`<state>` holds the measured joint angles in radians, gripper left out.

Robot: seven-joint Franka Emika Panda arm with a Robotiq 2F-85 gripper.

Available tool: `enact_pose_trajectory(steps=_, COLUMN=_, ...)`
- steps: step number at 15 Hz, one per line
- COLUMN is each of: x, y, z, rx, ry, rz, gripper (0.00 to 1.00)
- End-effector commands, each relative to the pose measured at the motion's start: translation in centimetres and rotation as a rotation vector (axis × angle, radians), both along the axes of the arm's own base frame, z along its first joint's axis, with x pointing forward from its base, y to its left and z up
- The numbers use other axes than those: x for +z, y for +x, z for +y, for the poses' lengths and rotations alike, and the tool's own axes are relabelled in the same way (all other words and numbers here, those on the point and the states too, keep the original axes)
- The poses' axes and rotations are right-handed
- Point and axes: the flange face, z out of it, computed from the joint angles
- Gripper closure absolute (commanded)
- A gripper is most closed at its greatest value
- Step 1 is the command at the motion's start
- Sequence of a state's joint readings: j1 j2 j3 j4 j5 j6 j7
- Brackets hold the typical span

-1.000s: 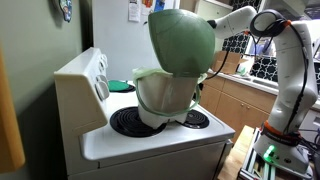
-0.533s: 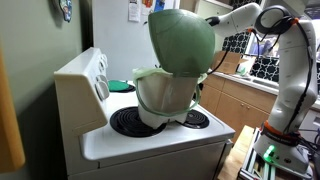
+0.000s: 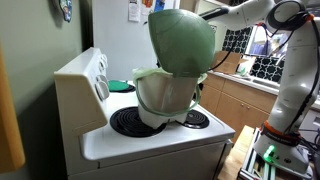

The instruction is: Put the tissue paper inside the trash can

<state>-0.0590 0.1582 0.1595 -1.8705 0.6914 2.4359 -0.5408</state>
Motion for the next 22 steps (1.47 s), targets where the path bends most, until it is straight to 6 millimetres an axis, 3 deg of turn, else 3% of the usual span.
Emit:
enact_pose_trajectory(steps=1, x=3.2, y=-3.5, z=0.0, rx=-0.073, ry=-0.022, rz=-0.048, gripper=0.94)
enact_pose_trajectory(steps=5, x=6.9, y=-5.7, z=0.4, rx=-0.117, ry=-0.051, rz=-0.131, gripper=0.94)
enact_pose_trajectory(steps=7, x=7.2, y=-6.2, z=0.4, rx=-0.112, ry=-0.103, rz=-0.132, gripper=0.94)
enact_pose_trajectory(steps=10, x=4.2, y=-5.7, z=-0.2, rx=-0.105, ry=-0.125, rz=-0.063, gripper=0.94)
enact_pose_trajectory(steps=13, x=0.0, y=-4.8, z=-3.1, rx=-0.253, ry=-0.052, rz=0.023, gripper=0.94)
enact_pose_trajectory(steps=15, x=-1.7, y=-4.6, z=-5.2, rx=-0.342, ry=0.001, rz=0.056, gripper=0.94)
enact_pose_trajectory(steps=19, x=-4.2, y=-4.0, z=-8.4, rx=-0.528, ry=0.119, rz=0.098, gripper=0.94)
enact_pose_trajectory(steps=22, x=-5.2, y=-3.3, z=-9.7, rx=-0.624, ry=0.198, rz=0.102, gripper=0.94)
